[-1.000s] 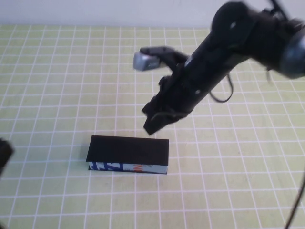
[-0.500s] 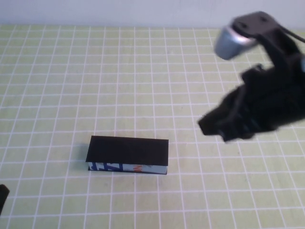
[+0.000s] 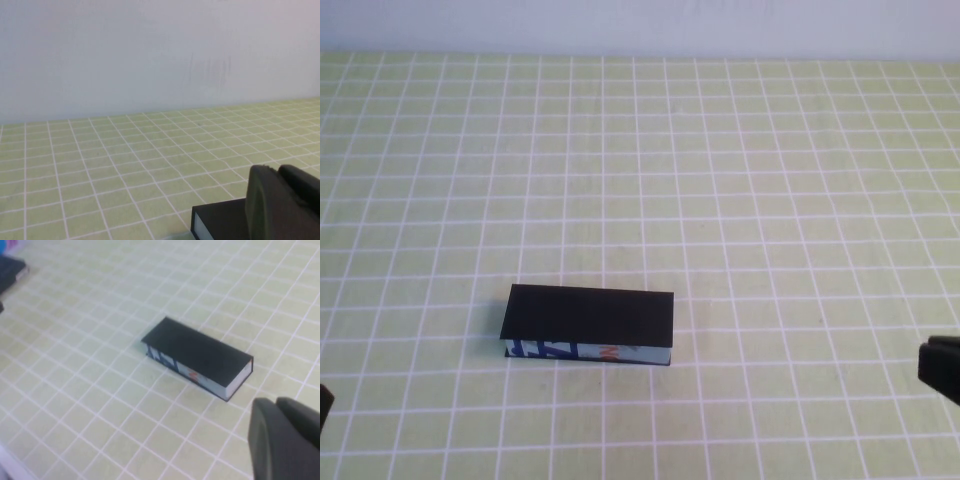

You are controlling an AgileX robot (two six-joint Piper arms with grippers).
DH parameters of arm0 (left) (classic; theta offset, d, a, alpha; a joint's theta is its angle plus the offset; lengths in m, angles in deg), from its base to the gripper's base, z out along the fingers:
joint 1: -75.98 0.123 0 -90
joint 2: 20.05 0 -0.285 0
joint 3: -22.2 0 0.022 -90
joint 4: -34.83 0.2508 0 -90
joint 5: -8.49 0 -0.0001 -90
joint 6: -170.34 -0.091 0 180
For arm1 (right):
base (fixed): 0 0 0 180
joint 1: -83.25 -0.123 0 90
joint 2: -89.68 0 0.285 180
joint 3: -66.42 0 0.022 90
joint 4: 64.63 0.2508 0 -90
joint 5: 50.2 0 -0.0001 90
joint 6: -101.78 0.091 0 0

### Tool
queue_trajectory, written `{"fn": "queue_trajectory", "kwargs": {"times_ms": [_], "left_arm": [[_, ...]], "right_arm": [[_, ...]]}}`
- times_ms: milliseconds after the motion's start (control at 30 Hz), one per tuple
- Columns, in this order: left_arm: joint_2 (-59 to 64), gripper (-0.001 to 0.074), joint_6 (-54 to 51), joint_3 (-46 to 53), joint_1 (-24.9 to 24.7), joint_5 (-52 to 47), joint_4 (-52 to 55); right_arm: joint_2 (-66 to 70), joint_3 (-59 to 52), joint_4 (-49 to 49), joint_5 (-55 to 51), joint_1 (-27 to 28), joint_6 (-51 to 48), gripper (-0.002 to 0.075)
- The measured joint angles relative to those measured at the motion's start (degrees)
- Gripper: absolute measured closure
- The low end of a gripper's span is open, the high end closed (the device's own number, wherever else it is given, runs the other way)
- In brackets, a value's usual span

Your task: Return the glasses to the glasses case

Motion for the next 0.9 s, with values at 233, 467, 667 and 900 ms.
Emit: {"fn": "queue_trajectory", "kwargs": {"times_ms": [233,467,667,900], "left_arm": [[0.0,0.0737,0.0,0.0,0.0,0.05,-0.09],[0.0,0.0737,0.0,0.0,0.0,0.05,-0.09],[0.0,0.0737,0.0,0.0,0.0,0.14,-0.09],[0.0,0.0737,0.0,0.0,0.0,0.28,-0.09]], "right_arm": [[-7.79,-11.19,5.34,2.8,0.0,0.0,0.0737],[-8.03,-14.92,2.99,3.18,0.0,0.0,0.0737],[-8.25,-18.25,-7.61,14.23,1.19,0.0,0.0737],[-14.26,-28.88,-11.71,25.03,19.96,0.0,0.0737]]}}
